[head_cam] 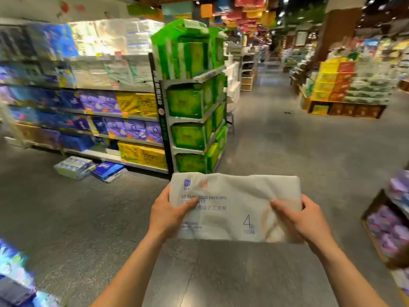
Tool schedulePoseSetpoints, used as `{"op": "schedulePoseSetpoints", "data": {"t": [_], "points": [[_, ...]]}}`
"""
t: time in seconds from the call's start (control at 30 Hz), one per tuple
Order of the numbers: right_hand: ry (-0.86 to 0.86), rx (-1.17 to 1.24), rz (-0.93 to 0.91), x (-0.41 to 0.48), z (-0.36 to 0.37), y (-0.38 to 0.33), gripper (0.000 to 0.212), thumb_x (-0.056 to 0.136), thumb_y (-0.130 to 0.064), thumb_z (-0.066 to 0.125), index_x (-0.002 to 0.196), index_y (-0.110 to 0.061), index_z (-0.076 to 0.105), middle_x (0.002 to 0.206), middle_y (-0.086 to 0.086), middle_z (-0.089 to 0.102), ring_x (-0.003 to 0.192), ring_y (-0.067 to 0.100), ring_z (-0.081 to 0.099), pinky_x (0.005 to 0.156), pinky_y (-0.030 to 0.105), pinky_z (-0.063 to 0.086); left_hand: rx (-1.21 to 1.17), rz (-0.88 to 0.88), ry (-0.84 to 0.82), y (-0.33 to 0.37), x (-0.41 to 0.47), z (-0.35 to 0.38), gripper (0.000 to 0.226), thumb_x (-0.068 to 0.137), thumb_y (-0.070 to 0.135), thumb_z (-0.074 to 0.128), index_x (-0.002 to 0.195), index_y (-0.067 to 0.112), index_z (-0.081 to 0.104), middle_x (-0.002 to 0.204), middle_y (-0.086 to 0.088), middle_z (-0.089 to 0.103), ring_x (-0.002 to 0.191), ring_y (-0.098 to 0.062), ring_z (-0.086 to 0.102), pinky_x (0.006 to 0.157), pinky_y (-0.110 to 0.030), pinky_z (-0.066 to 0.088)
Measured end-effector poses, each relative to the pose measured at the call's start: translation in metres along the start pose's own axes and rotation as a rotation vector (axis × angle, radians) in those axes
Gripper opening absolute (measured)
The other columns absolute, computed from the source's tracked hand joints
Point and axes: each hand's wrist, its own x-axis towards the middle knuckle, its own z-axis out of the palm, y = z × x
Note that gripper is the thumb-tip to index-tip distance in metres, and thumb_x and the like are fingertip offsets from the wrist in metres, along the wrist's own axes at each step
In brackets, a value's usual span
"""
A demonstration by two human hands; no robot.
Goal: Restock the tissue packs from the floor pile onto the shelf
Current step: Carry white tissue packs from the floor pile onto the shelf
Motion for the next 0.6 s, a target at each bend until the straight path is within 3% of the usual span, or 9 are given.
{"op": "schedulePoseSetpoints", "data": {"t": [0.2,0.3,0.4,0.5,0.6], "points": [[-0.176,0.024,-0.076,0.168,0.091,-0.047,0.048,0.063,-0.054,0.088,0.093,-0.020,0.073,0.084,-0.005,0.078,0.077,0.018,0.074,0.070,0.041,0.061,0.057,-0.010,0.224,-0.005,0.121,-0.016,0.056,0.058,0.064,0.082,0.107,0.042,0.063,0.098,0.016,0.074,0.087,-0.006,0.072,0.077,-0.044,0.061],[-0.253,0.001,-0.143,0.237,0.138,-0.086,0.033,0.071,-0.042,0.088,0.089,-0.021,0.071,0.084,-0.005,0.076,0.074,0.014,0.071,0.064,0.035,0.056,0.061,-0.032,0.317,-0.004,0.177,-0.033,0.051,0.064,0.057,0.085,0.108,0.041,0.064,0.097,0.015,0.074,0.086,-0.006,0.072,0.077,-0.045,0.061],[-0.342,0.005,-0.201,0.293,0.190,-0.126,0.032,0.074,-0.038,0.087,0.094,-0.022,0.070,0.085,-0.007,0.074,0.074,0.010,0.069,0.059,0.029,0.052,0.058,-0.064,0.420,-0.008,0.227,-0.056,0.047,0.066,0.050,0.086,0.106,0.037,0.065,0.095,0.014,0.075,0.083,-0.006,0.072,0.076,-0.044,0.061],[-0.427,0.018,-0.237,0.338,0.252,-0.158,0.034,0.077,-0.037,0.085,0.101,-0.022,0.068,0.089,-0.008,0.072,0.076,0.009,0.068,0.056,0.024,0.049,0.074,-0.085,0.496,-0.025,0.278,-0.090,0.052,0.064,0.055,0.086,0.108,0.038,0.064,0.097,0.014,0.075,0.085,-0.006,0.072,0.076,-0.042,0.061],[-0.473,0.015,-0.271,0.379,0.326,-0.183,0.041,0.074,-0.042,0.086,0.105,-0.023,0.068,0.094,-0.007,0.072,0.081,0.015,0.069,0.066,0.035,0.057,0.114,-0.090,0.564,-0.043,0.332,-0.132,0.053,0.064,0.057,0.085,0.108,0.039,0.065,0.097,0.017,0.074,0.086,-0.004,0.071,0.075,-0.035,0.059]]}}
